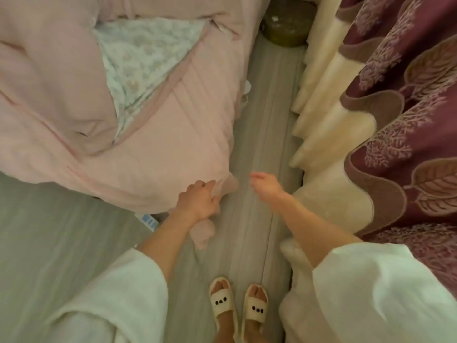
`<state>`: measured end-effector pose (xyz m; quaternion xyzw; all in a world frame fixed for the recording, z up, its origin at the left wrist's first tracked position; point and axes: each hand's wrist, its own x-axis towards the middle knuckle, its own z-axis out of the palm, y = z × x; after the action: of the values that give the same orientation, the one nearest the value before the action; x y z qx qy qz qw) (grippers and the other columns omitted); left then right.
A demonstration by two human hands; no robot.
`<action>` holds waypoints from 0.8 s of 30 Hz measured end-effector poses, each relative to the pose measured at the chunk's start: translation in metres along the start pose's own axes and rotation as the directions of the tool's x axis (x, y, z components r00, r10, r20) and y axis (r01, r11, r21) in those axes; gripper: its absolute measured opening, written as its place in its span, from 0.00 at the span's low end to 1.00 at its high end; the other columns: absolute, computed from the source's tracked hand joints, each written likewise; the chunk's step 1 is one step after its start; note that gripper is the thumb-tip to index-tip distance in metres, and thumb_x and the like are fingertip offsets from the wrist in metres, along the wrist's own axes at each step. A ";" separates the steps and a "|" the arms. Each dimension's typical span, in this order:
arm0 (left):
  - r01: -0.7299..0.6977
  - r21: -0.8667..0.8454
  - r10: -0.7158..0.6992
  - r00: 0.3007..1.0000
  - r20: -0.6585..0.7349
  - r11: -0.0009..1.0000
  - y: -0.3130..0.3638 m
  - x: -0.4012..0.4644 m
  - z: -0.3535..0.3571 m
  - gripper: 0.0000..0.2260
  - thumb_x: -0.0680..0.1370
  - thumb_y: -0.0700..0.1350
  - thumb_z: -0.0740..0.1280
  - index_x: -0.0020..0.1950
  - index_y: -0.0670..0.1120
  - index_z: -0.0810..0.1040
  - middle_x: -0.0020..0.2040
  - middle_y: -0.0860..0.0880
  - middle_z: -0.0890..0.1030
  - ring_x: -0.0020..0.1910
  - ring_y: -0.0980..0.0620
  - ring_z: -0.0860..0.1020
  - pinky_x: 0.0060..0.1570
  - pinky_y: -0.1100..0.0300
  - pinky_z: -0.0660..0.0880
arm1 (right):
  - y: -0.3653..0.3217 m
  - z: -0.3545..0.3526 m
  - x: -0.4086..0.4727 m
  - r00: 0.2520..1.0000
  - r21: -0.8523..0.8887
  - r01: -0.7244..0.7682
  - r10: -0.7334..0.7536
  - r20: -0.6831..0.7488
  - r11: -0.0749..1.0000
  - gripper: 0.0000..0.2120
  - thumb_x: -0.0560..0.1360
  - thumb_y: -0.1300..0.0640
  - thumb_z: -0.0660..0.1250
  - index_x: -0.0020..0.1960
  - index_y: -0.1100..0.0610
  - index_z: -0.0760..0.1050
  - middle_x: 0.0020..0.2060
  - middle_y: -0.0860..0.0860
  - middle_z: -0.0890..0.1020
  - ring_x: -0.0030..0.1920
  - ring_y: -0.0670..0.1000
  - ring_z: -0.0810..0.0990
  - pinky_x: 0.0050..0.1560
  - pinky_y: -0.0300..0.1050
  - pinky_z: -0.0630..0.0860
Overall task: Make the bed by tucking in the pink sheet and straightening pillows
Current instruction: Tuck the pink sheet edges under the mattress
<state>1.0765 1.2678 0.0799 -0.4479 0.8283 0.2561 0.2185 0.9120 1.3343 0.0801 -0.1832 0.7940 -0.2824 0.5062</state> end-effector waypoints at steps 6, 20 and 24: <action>-0.028 -0.091 0.014 0.989 -0.149 0.995 -0.009 -0.023 -0.111 0.23 0.81 0.52 0.55 0.75 0.49 0.58 0.71 0.42 0.64 0.68 0.41 0.66 0.65 0.47 0.67 | -0.105 -0.015 -0.052 0.996 0.062 0.087 -0.085 -0.036 0.994 0.15 0.77 0.65 0.57 0.61 0.68 0.73 0.31 0.50 0.71 0.31 0.46 0.68 0.29 0.37 0.64; -0.086 -0.217 -0.003 0.925 -0.381 0.972 0.025 0.030 -0.301 0.21 0.81 0.49 0.55 0.74 0.47 0.61 0.70 0.42 0.66 0.67 0.43 0.68 0.66 0.52 0.66 | -0.282 -0.112 -0.030 0.959 0.122 0.281 -0.274 -0.075 0.952 0.17 0.80 0.61 0.53 0.66 0.57 0.70 0.50 0.56 0.77 0.46 0.52 0.76 0.52 0.48 0.77; -0.078 -0.254 -0.033 0.912 -0.408 0.964 0.045 0.071 -0.336 0.21 0.81 0.49 0.55 0.73 0.46 0.61 0.69 0.43 0.67 0.66 0.44 0.69 0.65 0.52 0.67 | -0.315 -0.144 0.016 0.951 0.098 0.308 -0.303 -0.057 0.946 0.17 0.80 0.60 0.54 0.67 0.56 0.70 0.50 0.53 0.77 0.50 0.53 0.77 0.55 0.49 0.76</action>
<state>0.9576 1.0357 0.3074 -0.5070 0.8190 0.2675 -0.0242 0.7759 1.1194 0.3162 -0.2709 0.7502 -0.4028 0.4489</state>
